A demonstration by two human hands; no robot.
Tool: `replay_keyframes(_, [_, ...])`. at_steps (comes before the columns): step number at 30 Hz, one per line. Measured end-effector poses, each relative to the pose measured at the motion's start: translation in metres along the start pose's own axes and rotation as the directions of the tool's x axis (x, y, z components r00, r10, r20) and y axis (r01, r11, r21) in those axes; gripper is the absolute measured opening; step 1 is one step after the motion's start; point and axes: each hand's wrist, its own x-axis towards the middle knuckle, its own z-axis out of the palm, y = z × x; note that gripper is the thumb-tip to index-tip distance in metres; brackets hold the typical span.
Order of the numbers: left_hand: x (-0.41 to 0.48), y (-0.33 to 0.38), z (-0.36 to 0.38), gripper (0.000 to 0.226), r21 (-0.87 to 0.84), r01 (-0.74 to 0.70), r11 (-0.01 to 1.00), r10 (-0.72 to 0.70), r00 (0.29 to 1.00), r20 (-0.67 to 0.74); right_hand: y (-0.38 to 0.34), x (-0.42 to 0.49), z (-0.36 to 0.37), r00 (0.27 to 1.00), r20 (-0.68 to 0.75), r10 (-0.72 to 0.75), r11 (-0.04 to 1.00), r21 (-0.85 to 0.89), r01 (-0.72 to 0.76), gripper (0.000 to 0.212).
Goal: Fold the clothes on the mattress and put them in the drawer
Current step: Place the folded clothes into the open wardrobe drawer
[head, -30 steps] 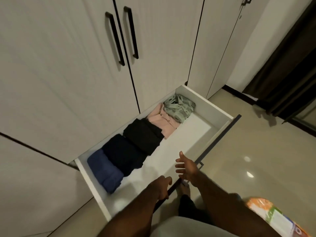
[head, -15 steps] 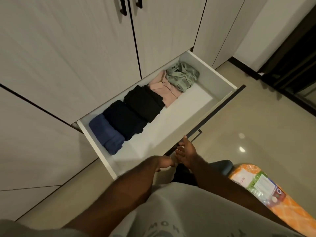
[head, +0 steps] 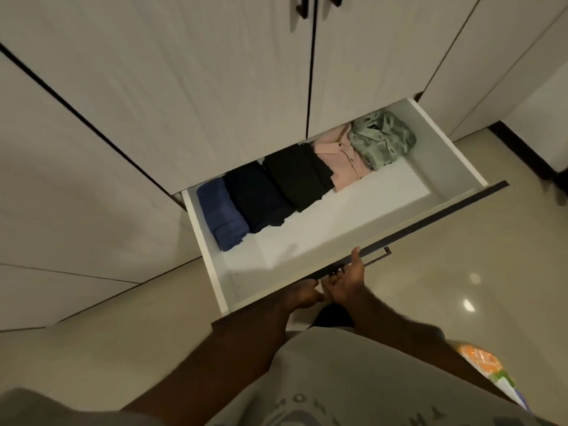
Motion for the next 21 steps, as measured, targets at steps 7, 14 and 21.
replay_keyframes(7, [0.028, 0.015, -0.041, 0.062, -0.368, 0.052, 0.929, -0.104, 0.987, -0.123, -0.044, 0.020, 0.051, 0.989, 0.116, 0.096, 0.992, -0.092, -0.085, 0.103])
replay_keyframes(14, [0.039, 0.057, -0.079, 0.095, -0.994, -0.104, -0.045, -0.195, 0.976, -0.094, -0.086, 0.044, 0.108, 0.941, 0.286, 0.178, 0.971, -0.204, -0.122, 0.099])
replay_keyframes(21, [0.048, 0.073, -0.139, 0.098, -0.685, -0.403, -0.607, -0.237, 0.915, -0.328, -0.122, 0.065, 0.162, 0.908, 0.349, 0.230, 0.965, -0.206, -0.165, 0.102])
